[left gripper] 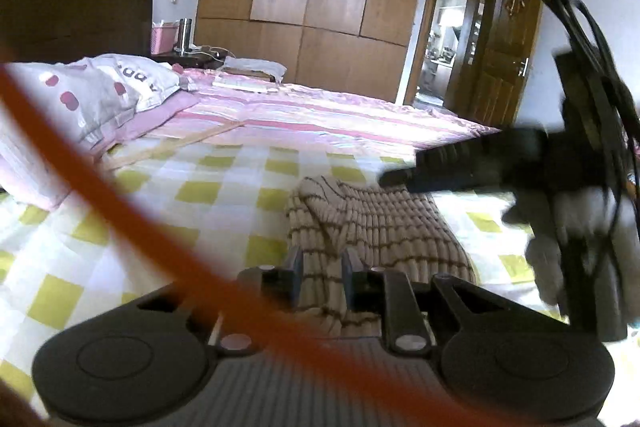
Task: Fold small clothes
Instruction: 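Lay the folded edge down and open the left gripper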
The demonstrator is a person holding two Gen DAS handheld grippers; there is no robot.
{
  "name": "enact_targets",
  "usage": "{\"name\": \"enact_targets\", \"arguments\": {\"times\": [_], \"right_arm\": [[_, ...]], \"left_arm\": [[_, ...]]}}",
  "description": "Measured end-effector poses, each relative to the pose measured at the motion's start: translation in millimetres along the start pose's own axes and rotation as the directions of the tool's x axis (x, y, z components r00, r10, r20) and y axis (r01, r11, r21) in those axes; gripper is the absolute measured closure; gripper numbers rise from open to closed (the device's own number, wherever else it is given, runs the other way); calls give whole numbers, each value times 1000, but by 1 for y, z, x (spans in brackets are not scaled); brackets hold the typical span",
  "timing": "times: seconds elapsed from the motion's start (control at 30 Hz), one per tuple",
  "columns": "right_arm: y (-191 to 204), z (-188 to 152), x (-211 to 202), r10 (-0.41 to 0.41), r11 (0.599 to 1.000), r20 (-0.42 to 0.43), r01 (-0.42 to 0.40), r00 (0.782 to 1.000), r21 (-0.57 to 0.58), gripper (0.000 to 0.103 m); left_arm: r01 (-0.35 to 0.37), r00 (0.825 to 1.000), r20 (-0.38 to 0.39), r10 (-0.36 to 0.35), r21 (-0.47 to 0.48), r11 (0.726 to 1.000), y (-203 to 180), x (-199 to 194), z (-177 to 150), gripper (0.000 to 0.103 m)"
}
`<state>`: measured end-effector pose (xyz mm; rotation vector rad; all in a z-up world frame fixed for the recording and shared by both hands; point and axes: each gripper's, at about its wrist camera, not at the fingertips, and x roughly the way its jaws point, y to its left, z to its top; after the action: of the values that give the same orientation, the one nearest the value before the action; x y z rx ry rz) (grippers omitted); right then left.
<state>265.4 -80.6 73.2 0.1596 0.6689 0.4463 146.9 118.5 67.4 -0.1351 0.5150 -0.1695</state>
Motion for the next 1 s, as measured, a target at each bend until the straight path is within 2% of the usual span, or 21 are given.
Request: {"name": "enact_targets", "arguments": {"times": [0.13,0.3,0.4,0.43,0.47,0.53,0.63,0.7,0.77,0.93,1.0], "right_arm": [[-5,-19,-5,-38,999,-8,38,999,-13,66],[-22,-29,-16,-73,997,-5,73,997,-1,66],[-28,-34,-17,-82,997,-18,82,996,-4,67],[-31,-36,-15,-86,996,-28,86,996,-1,67],[-33,-39,-13,-90,996,-34,90,995,5,67],[-36,-44,-10,-83,996,-34,84,996,17,67],[-38,-47,-11,-78,996,-24,79,997,34,67],[-40,-47,-14,-73,996,-18,74,997,55,65],[-41,-50,-17,-70,995,-10,71,997,76,57],[-47,-59,-16,-93,992,-22,95,995,82,48],[-51,-60,-14,-78,991,-33,81,996,110,47]], "left_arm": [[49,999,-17,-49,19,999,-9,21,7,76],[54,997,-58,-52,36,998,-20,68,12,76],[8,997,-71,-5,48,999,-18,91,14,76],[-35,996,-79,41,73,997,-18,99,14,76],[-84,992,-91,93,95,992,-17,106,12,76],[-108,987,-105,121,118,987,-11,110,5,76],[-184,972,-114,206,182,966,-5,110,-5,77],[-194,966,-138,217,166,967,6,111,-8,77],[-187,966,-152,209,146,971,12,111,-9,77],[-188,965,-146,219,201,961,4,108,-12,77],[-189,965,-145,218,189,964,6,105,-11,77]]}}
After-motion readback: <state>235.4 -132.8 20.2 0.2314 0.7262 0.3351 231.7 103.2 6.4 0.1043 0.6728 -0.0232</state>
